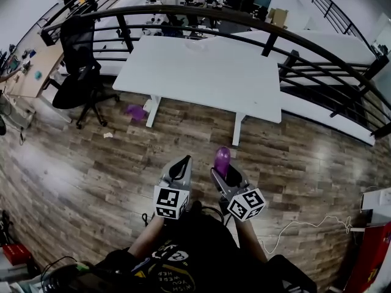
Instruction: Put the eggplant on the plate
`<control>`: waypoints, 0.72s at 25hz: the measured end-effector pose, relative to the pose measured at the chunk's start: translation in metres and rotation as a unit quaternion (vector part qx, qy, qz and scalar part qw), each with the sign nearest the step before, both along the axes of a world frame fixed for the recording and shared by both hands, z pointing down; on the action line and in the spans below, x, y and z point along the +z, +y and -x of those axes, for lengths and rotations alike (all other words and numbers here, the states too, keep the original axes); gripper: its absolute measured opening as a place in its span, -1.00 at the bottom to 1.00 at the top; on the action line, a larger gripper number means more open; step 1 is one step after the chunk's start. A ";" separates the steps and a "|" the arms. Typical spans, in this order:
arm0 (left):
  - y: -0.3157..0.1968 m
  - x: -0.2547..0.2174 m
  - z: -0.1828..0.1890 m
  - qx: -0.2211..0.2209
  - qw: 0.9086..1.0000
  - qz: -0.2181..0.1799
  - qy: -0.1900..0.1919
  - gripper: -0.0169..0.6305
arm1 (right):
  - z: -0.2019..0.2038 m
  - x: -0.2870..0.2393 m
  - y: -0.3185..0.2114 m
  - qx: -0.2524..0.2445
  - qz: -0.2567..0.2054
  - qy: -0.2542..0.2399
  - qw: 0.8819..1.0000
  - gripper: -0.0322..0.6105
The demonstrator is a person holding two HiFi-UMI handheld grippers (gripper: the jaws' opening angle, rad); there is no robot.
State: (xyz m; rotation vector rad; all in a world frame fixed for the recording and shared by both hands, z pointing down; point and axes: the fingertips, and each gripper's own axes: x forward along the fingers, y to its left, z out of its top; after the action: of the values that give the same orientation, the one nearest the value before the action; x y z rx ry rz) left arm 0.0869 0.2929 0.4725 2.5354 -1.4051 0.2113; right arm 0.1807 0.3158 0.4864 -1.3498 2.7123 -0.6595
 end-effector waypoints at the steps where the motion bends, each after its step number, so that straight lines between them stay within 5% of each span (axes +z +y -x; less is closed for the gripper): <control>1: -0.006 0.003 0.001 0.000 1.000 0.004 -0.003 -0.93 | 0.001 0.002 -0.007 0.001 0.003 -0.003 1.000 -0.24; 18: -0.235 -0.003 0.071 0.024 0.999 -0.018 0.014 -0.93 | 0.074 -0.020 -0.238 0.010 -0.035 0.023 0.999 -0.24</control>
State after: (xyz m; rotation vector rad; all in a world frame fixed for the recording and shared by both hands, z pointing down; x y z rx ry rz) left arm 0.0161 0.0584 0.4693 2.5926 -1.3503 0.1592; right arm 0.1066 0.0773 0.4669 -1.3916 2.7244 -0.5344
